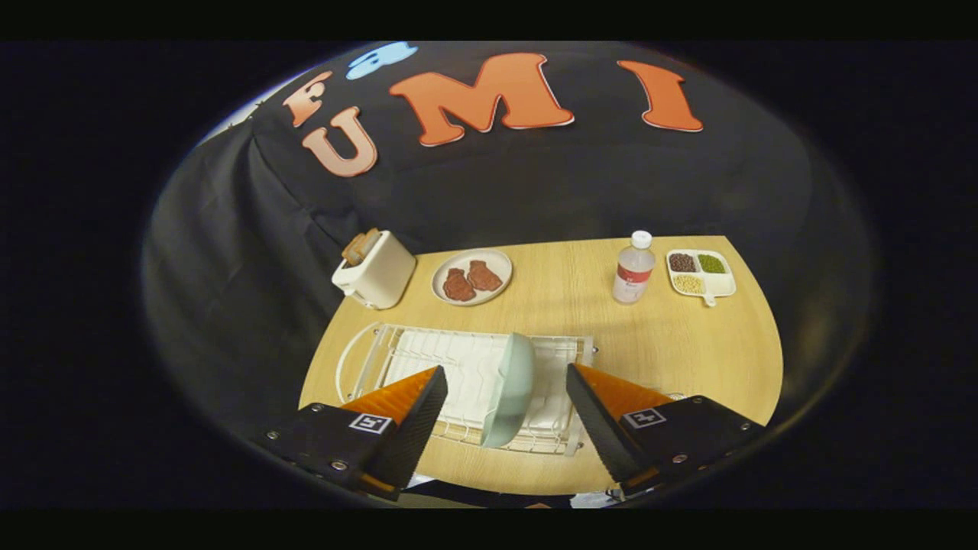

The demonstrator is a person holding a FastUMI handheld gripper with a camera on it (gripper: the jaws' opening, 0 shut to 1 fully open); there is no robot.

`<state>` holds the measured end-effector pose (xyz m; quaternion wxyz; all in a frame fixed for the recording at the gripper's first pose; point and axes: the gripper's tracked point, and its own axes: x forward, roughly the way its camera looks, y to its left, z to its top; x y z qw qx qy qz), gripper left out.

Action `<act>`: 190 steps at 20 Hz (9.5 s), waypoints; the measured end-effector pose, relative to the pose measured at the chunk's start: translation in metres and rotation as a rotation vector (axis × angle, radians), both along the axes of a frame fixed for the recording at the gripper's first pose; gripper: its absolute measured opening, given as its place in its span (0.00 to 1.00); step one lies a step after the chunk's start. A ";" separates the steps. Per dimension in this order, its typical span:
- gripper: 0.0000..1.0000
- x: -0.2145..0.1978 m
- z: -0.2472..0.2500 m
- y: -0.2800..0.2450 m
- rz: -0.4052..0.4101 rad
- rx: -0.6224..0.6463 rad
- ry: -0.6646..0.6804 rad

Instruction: Take the plate from the dish rack, then take the spoon from the basket and place it into the plate.

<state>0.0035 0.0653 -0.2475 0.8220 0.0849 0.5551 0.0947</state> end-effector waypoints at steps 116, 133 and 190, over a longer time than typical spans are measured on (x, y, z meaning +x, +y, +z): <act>0.04 -0.278 -0.150 -0.064 -0.229 0.370 0.299; 0.70 -0.138 -0.079 -0.152 -0.193 -0.122 -0.501; 0.16 -0.190 -0.092 -0.001 0.168 0.160 -0.424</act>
